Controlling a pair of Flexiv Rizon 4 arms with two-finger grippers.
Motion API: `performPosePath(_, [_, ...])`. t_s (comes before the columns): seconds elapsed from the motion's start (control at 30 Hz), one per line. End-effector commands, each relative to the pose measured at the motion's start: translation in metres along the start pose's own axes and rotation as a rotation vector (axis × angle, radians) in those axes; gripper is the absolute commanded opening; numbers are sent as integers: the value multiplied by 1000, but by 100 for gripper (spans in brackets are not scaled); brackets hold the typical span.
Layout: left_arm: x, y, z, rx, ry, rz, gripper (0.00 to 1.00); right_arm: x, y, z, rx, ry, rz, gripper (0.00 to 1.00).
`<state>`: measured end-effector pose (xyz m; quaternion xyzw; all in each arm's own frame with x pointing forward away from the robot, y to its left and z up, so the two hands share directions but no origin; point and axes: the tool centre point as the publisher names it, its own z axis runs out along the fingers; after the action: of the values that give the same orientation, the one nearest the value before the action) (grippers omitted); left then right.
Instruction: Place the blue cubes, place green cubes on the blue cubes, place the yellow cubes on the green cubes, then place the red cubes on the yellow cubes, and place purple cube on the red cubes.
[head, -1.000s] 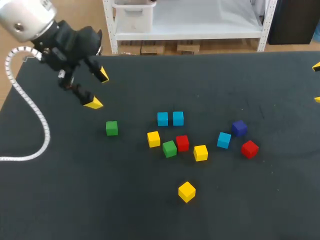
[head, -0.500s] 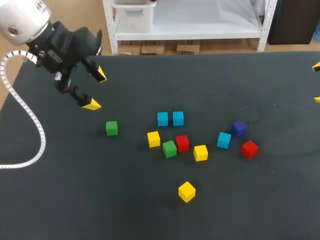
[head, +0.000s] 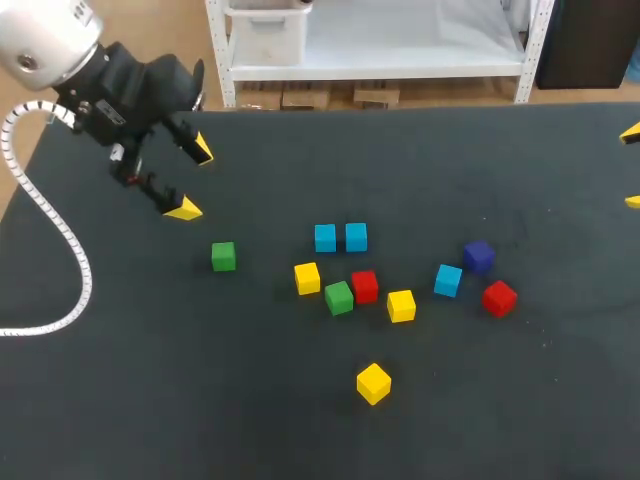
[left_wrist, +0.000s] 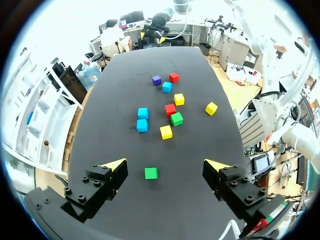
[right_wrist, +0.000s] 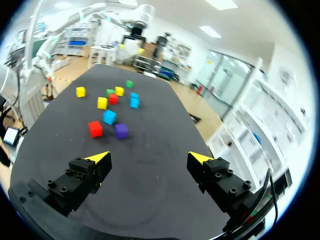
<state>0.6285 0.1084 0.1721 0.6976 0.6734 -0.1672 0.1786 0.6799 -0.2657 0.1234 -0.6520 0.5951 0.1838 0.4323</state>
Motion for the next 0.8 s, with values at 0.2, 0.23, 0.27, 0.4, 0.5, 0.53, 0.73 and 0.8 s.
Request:
performPosePath(0.2, [1, 1, 0, 0, -1, 1, 100, -20, -11, 65, -312, -123, -331, 100])
performPosePath(0.23, [1, 1, 0, 0, -1, 1, 100, -24, -11, 70, -356, -118, -381, 100])
performPosePath(0.27, [1, 1, 0, 0, -1, 1, 100, -27, -12, 75, -400, -119, -423, 100])
performPosePath(0.4, [1, 1, 0, 0, -1, 1, 100, -38, -9, 97, -558, -136, -582, 100])
performPosePath(0.5, [1, 1, 0, 0, -1, 1, 100, -48, 6, 116, -683, -114, -725, 100])
performPosePath(0.53, [1, 1, 0, 0, -1, 1, 100, -50, 9, 119, -703, -108, -751, 100])
performPosePath(0.73, [1, 1, 0, 0, -1, 1, 100, -63, 37, 138, -807, -82, -898, 100])
performPosePath(0.8, [1, 1, 0, 0, -1, 1, 100, -65, 42, 141, -832, -70, -930, 100])
